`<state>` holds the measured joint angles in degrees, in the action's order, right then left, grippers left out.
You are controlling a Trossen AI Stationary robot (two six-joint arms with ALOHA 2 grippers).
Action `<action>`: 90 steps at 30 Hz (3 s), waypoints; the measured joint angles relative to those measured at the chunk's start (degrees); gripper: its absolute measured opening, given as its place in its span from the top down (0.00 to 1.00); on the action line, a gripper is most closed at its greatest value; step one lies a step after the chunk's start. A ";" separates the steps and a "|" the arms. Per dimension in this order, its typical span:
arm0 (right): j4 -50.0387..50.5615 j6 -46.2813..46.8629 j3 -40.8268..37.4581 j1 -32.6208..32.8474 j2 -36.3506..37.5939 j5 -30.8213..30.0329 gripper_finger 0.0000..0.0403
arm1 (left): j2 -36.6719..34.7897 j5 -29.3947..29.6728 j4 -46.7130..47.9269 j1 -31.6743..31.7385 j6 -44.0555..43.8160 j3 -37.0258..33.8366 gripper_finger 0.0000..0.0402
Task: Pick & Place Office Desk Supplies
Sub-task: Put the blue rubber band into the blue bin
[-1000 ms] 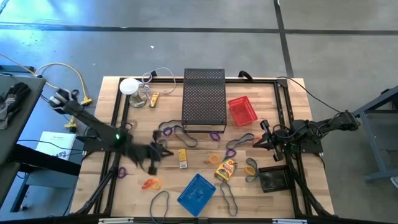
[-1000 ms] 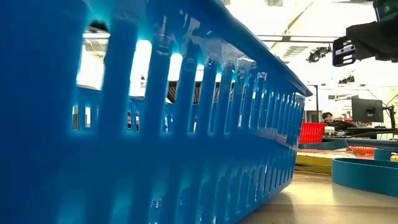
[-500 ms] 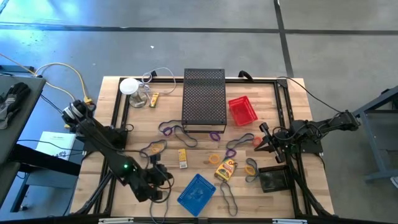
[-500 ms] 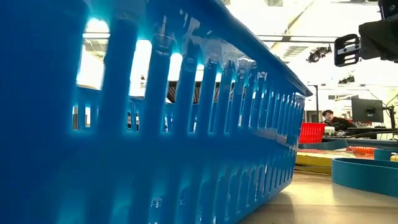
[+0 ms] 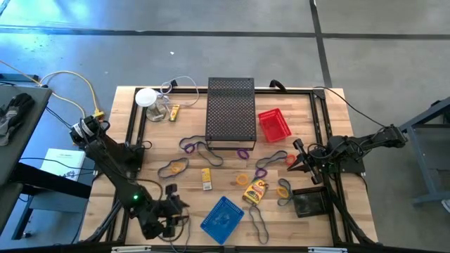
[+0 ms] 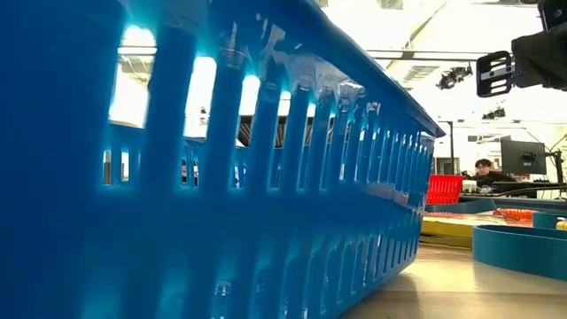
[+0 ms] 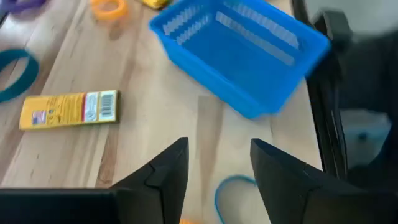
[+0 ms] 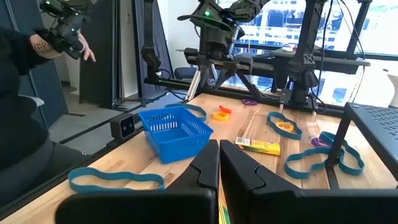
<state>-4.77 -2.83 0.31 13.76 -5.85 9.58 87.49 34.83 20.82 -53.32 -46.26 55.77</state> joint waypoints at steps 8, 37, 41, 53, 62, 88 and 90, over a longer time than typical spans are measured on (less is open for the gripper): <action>0.17 -0.45 0.00 0.00 0.00 -1.90 1.00 | 8.10 -0.32 -4.23 -0.39 3.11 -0.04 0.59; 0.25 -1.55 -0.01 0.00 0.00 -13.29 1.00 | 10.72 -4.19 -3.98 -1.17 2.72 0.00 0.59; 0.16 -1.55 0.00 0.00 -0.01 -13.43 1.00 | 10.72 -4.78 -3.95 -1.27 3.12 0.00 0.59; -0.30 -0.11 0.00 0.00 -0.01 -11.08 1.00 | 10.76 -9.86 -0.59 2.70 2.74 -0.02 0.59; -0.64 -0.07 0.00 0.00 -0.02 -11.10 1.00 | 11.07 -17.93 -0.75 5.47 2.70 -0.02 0.67; 1.46 -0.36 0.00 0.00 -0.08 -10.99 1.00 | 11.97 -20.41 -0.44 8.41 -4.31 2.73 1.00; 1.45 -0.17 0.00 0.00 -0.11 -10.69 1.00 | 10.68 -19.22 5.14 8.81 -3.98 6.52 1.00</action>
<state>-3.32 -3.01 0.31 13.76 -5.96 -1.11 98.18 15.61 25.96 -44.51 -50.24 62.29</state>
